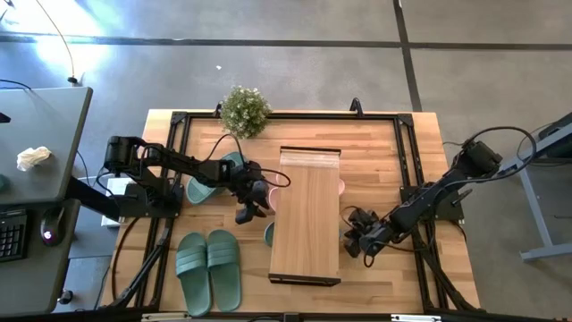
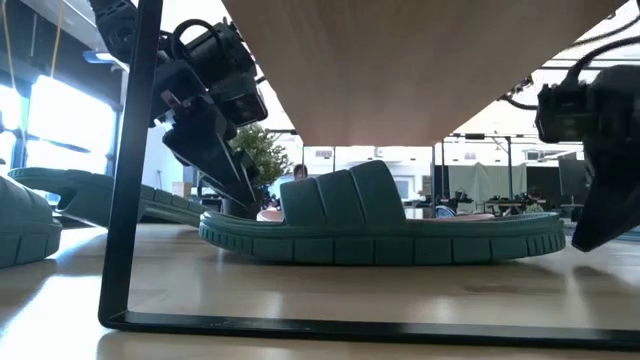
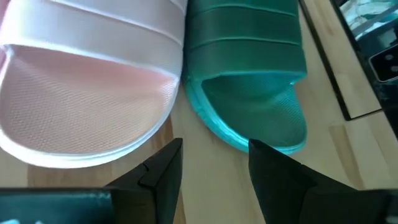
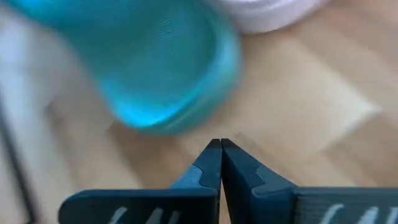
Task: Pick and place slides into the shelf
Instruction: Put the top right green slide under the shelf, then adjust the slippers under the shelf
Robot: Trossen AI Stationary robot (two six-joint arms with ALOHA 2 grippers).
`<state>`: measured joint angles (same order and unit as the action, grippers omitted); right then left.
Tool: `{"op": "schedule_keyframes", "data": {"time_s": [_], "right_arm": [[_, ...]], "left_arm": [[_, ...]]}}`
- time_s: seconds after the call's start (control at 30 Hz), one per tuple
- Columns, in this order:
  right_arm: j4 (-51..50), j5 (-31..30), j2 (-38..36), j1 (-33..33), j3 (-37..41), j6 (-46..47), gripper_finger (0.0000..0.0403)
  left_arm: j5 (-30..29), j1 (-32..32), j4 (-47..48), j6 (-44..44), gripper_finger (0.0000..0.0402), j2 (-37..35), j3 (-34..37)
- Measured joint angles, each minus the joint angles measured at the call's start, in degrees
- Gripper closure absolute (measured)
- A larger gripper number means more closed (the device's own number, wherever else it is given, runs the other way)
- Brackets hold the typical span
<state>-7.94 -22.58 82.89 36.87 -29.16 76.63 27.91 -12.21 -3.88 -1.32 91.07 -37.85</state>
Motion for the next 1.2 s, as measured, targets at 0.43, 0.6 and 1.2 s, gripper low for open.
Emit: {"op": "schedule_keyframes", "data": {"time_s": [0.43, 0.6, 1.2], "right_arm": [[-4.7, -12.2, 0.0, 1.0, 0.0, 8.4, 0.0403], [-5.4, -16.3, 0.0, 0.4, 0.0, 8.4, 0.0403], [-6.5, -15.4, 0.0, -0.2, 0.0, 8.0, 0.0403]], "left_arm": [[1.2, 0.0, -3.4, 0.7, 0.0236, 0.0, 0.0], [1.2, -0.1, -3.4, 1.0, 0.0236, 1.2, 0.0], [-1.6, -0.2, -1.4, 0.0, 0.0236, 2.9, 0.0]]}}
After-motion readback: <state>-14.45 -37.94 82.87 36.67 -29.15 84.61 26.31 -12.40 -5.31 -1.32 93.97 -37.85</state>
